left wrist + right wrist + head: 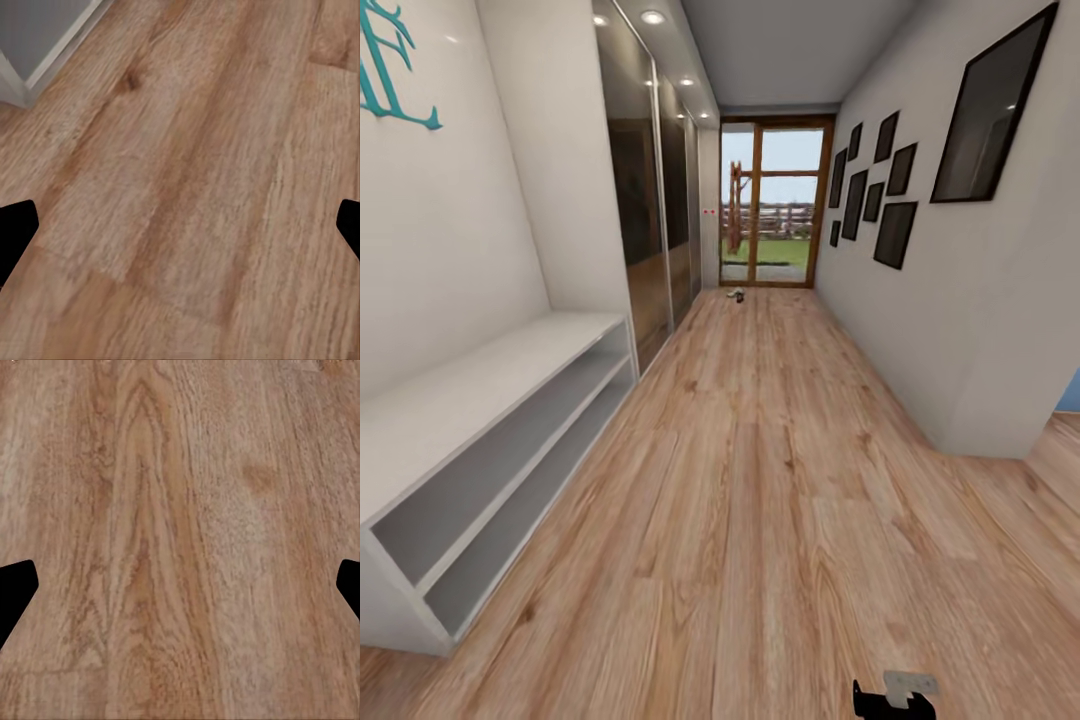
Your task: Pick up the two gym shoes and the two sandals from the corridor floor and place them onto the hallstand (shoe rack) in the corridor, making sure they are on the rack and not on the floor. Arrange them so the two gym shoes are next to each other and the two sandals are next to each other.
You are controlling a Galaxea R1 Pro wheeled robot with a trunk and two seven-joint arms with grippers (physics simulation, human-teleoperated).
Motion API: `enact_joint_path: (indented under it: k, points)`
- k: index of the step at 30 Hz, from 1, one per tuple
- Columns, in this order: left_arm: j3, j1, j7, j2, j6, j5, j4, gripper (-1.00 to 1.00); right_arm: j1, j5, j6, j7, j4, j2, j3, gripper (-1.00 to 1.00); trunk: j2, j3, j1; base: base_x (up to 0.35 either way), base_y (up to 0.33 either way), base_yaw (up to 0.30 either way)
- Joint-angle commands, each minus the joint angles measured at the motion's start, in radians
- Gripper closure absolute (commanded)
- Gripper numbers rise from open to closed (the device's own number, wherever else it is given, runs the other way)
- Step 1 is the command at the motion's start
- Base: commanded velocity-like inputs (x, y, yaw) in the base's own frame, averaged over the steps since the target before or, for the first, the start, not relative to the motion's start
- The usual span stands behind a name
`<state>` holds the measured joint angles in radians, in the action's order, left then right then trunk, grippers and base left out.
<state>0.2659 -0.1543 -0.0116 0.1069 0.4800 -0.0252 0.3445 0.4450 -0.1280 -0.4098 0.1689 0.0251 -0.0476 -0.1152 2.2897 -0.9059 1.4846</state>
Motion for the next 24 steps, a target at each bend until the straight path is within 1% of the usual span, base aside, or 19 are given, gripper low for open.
enact_joint_path:
  k: [1, 4, 8, 24]
  points:
    - [0.001, -0.001, -0.002, 0.0, 0.003, -0.002, -0.001, -1.0, -0.006, -0.01, -0.003, 0.001, -0.001, 0.0, -0.009, -1.0, 0.0, -0.001, 0.0, 0.339, 0.0, 0.0]
    - [0.001, -0.001, -0.001, 0.0, 0.003, -0.003, -0.001, -1.0, -0.023, -0.01, -0.003, 0.001, -0.001, 0.0, -0.009, -1.0, 0.0, -0.001, 0.0, 0.339, 0.0, 0.0]
    - [0.001, -0.001, -0.001, 0.002, 0.004, -0.003, -0.001, -1.0, -0.028, -0.01, -0.003, 0.001, -0.001, 0.0, -0.009, -1.0, 0.0, -0.001, 0.0, 0.339, 0.0, 0.0]
    - [0.0, -0.001, -0.002, 0.0, 0.005, -0.003, -0.001, -1.0, -0.031, -0.01, -0.003, 0.001, 0.0, 0.0, -0.009, -1.0, 0.0, -0.001, 0.0, 0.339, 0.0, 0.0]
